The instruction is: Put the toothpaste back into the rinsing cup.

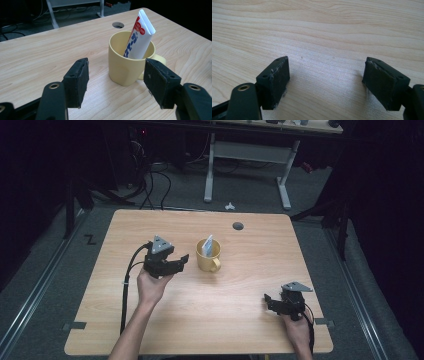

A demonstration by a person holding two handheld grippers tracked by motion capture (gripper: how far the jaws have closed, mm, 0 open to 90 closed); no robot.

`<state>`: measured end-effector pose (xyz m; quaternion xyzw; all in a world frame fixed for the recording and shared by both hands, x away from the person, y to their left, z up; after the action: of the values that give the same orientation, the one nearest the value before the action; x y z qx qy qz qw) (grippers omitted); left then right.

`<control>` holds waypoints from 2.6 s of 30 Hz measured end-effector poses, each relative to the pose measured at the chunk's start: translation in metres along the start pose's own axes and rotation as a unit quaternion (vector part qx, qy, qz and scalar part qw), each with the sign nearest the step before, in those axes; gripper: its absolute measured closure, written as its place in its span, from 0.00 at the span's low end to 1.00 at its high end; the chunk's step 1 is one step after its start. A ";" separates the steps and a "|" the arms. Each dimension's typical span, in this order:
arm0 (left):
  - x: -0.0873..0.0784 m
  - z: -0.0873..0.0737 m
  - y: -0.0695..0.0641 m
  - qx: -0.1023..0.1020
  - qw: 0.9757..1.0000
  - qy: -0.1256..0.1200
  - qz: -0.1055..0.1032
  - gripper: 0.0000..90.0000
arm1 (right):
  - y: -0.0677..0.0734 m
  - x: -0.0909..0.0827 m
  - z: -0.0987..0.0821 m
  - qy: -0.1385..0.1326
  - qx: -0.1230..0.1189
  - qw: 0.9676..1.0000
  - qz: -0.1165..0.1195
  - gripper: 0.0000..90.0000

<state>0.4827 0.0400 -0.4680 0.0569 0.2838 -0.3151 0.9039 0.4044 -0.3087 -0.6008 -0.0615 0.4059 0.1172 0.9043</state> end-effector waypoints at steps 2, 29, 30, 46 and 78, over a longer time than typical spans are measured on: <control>-0.001 0.000 0.001 -0.001 1.000 -0.001 0.000 0.42 | 0.000 0.000 0.000 0.000 0.000 1.000 0.000 0.24; -0.020 -0.015 0.015 -0.016 1.000 -0.011 0.015 0.42 | 0.000 0.000 0.000 0.000 0.001 1.000 -0.001 0.24; -0.022 -0.018 0.017 -0.016 1.000 -0.009 0.017 0.42 | 0.000 0.000 0.000 0.000 0.001 1.000 -0.001 0.24; -0.032 -0.030 0.027 -0.032 0.999 -0.011 0.027 0.42 | 0.000 0.000 0.000 0.000 0.001 1.000 -0.001 0.24; -0.046 -0.064 0.035 -0.053 0.998 -0.002 0.038 0.41 | 0.000 0.000 0.000 0.000 0.001 1.000 -0.001 0.24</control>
<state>0.4438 0.1110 -0.4982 0.0186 0.2956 -0.2652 0.9176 0.4046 -0.3087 -0.6008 -0.0612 0.4060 0.1157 0.9044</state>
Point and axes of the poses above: each handheld gripper's, and its own axes: x roughly forward along the jaws, z roughly out of its top, y roughly to its left, the point moved 10 cm from there along x, roughly forward along the jaws, and after that the axes turned 4 degrees about y, right-handed, at the moved point
